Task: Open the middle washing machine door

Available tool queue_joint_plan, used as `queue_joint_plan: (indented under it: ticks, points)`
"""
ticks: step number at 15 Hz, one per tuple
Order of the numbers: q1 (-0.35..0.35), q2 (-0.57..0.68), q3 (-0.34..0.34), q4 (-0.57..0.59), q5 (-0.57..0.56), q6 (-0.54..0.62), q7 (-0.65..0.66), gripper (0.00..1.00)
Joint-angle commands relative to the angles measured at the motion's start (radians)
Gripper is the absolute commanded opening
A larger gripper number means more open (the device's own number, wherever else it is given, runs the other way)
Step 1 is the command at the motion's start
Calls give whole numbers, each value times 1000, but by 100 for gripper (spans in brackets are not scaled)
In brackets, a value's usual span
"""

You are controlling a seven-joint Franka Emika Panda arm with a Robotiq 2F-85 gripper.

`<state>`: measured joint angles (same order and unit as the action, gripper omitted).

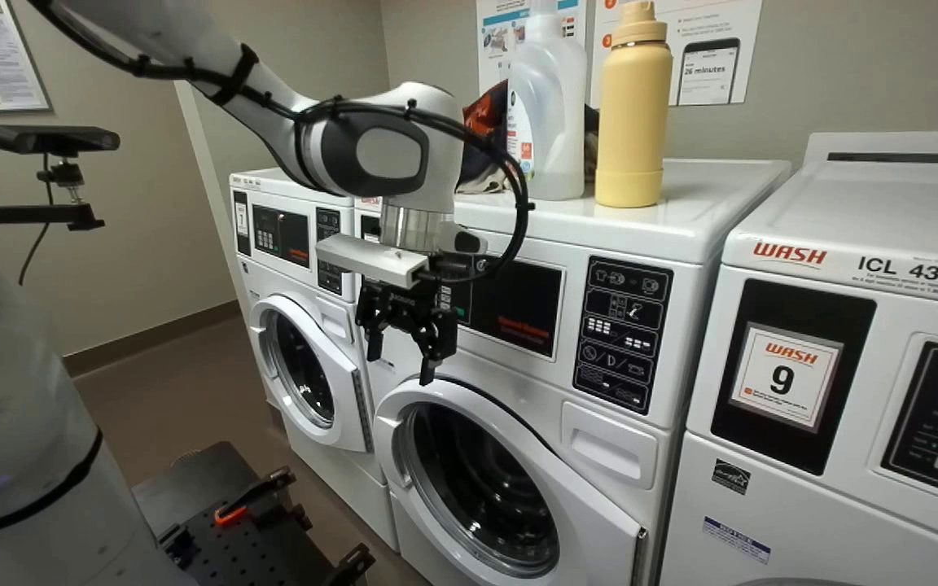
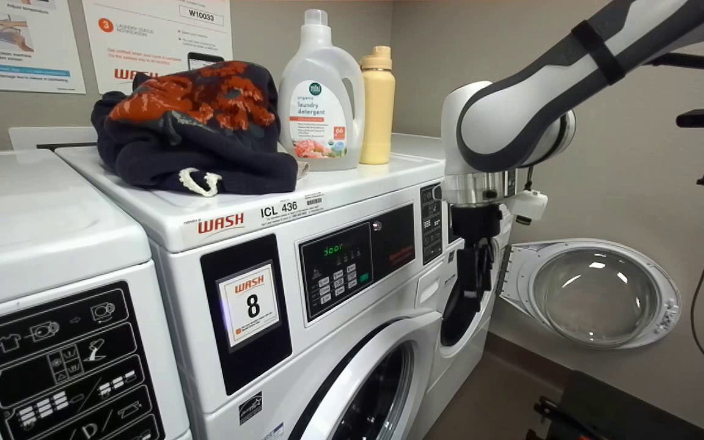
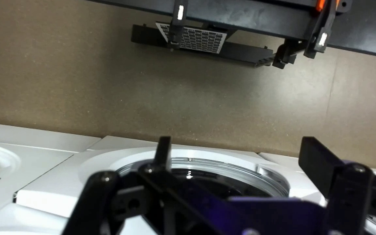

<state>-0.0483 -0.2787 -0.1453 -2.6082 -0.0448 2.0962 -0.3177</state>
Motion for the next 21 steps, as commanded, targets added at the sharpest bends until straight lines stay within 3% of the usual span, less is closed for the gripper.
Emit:
queue_joint_plan:
  ticks: [1,5,12,21]
  points:
    - [18,9,43,-80,66,159,127,100]
    - [46,73,98,-129,146,367,284,100]
    - [101,238,161,-157,318,709,440,100]
    - [143,416,260,-133,686,995,414,100]
